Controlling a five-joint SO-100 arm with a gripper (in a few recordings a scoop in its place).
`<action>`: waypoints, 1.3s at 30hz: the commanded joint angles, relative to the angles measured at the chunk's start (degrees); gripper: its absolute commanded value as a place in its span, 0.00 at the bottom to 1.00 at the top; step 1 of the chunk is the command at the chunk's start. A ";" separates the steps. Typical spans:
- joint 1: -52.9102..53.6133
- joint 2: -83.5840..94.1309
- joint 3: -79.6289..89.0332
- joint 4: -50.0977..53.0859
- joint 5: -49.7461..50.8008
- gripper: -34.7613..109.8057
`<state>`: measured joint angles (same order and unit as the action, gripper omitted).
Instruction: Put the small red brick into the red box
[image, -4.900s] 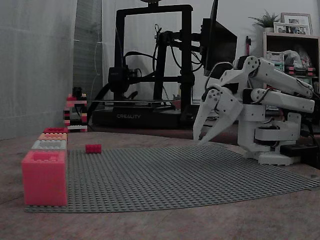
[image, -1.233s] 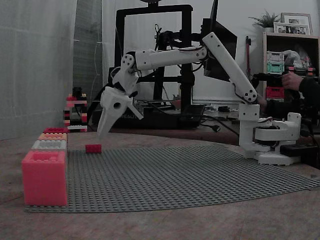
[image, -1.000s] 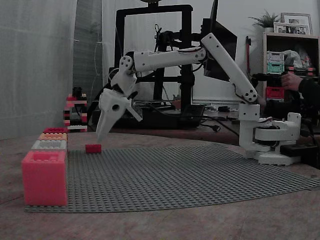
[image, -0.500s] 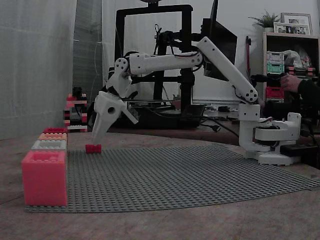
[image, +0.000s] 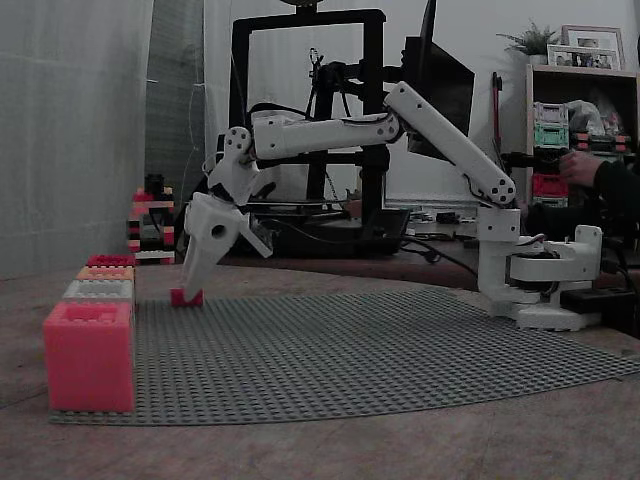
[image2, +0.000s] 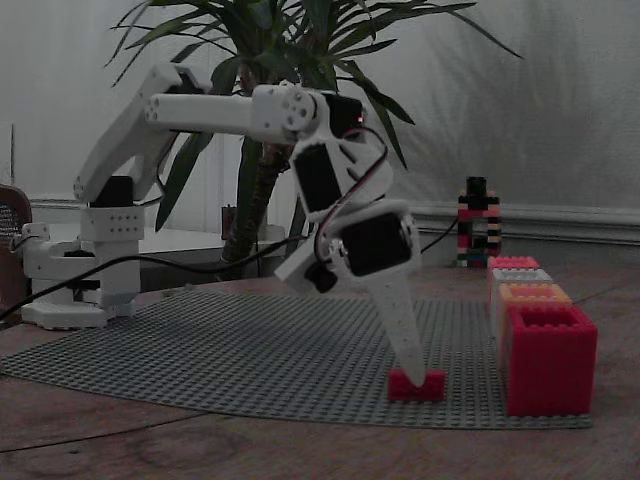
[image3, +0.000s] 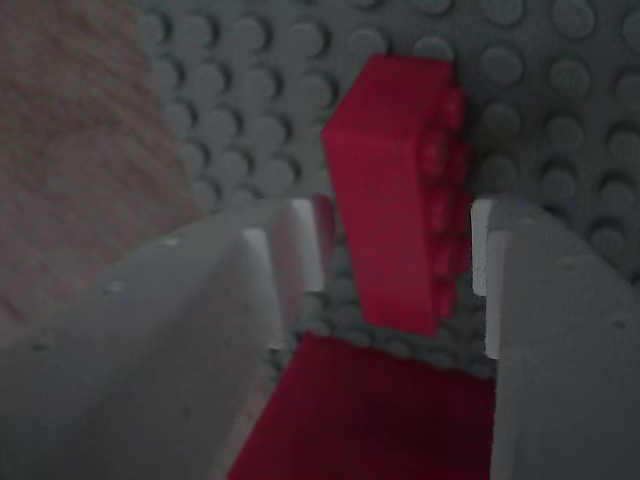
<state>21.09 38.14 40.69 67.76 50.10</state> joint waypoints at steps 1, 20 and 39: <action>0.62 2.20 -4.66 0.79 -0.26 0.24; -4.39 9.49 -14.41 2.72 -22.15 0.24; -3.69 3.52 -20.57 -10.72 -38.94 0.24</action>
<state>17.05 37.79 24.17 59.41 11.34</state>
